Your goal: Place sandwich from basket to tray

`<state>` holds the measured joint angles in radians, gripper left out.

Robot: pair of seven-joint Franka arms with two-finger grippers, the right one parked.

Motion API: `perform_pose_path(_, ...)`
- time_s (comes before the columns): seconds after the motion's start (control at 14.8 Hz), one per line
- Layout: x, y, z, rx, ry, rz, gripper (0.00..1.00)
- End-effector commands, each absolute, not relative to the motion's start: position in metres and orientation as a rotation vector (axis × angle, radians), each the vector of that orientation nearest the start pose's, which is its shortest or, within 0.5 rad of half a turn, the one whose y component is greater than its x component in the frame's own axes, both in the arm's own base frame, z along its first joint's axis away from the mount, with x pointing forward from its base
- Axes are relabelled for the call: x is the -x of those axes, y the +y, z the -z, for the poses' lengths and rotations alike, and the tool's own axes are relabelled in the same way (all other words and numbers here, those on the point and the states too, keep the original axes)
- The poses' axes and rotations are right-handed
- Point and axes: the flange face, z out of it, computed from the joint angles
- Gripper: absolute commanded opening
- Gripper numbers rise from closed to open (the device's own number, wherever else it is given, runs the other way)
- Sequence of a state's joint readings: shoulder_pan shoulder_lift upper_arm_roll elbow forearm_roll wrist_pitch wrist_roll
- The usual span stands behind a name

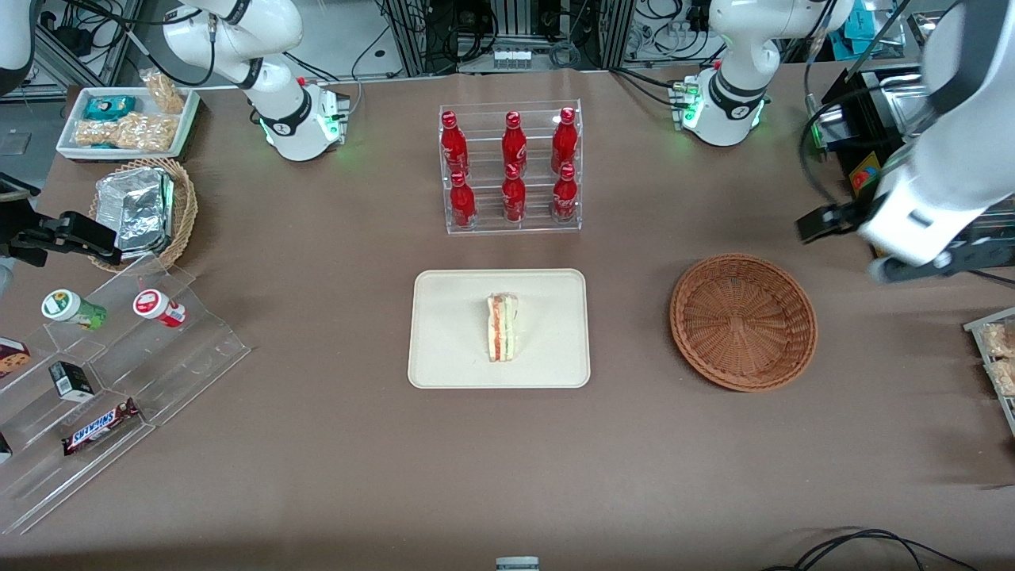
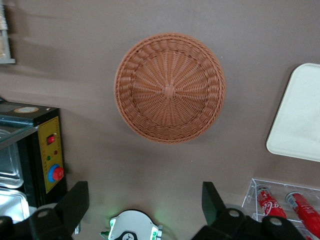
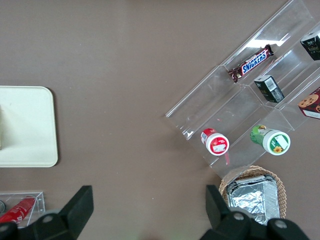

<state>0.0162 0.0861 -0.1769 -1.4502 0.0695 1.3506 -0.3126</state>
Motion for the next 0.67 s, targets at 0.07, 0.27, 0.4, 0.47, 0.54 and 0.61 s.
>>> perform_pose_path(0.07, -0.524, -0.074, -0.619, 3.033, -0.077, -0.292, 1.0)
perform_pose_path(0.27, -0.525, -0.075, -0.614, 3.027, -0.07, -0.326, 1.0)
perform_pose_path(0.4, -0.519, -0.078, -0.61, 2.997, -0.06, -0.372, 1.0)
perform_pose_path(0.47, -0.522, -0.077, -0.611, 3.023, -0.065, -0.362, 1.0)
perform_pose_path(0.54, -0.526, -0.082, -0.614, 3.071, -0.069, -0.314, 1.0)
perform_pose_path(0.61, -0.53, -0.085, -0.617, 3.11, -0.084, -0.257, 1.0)
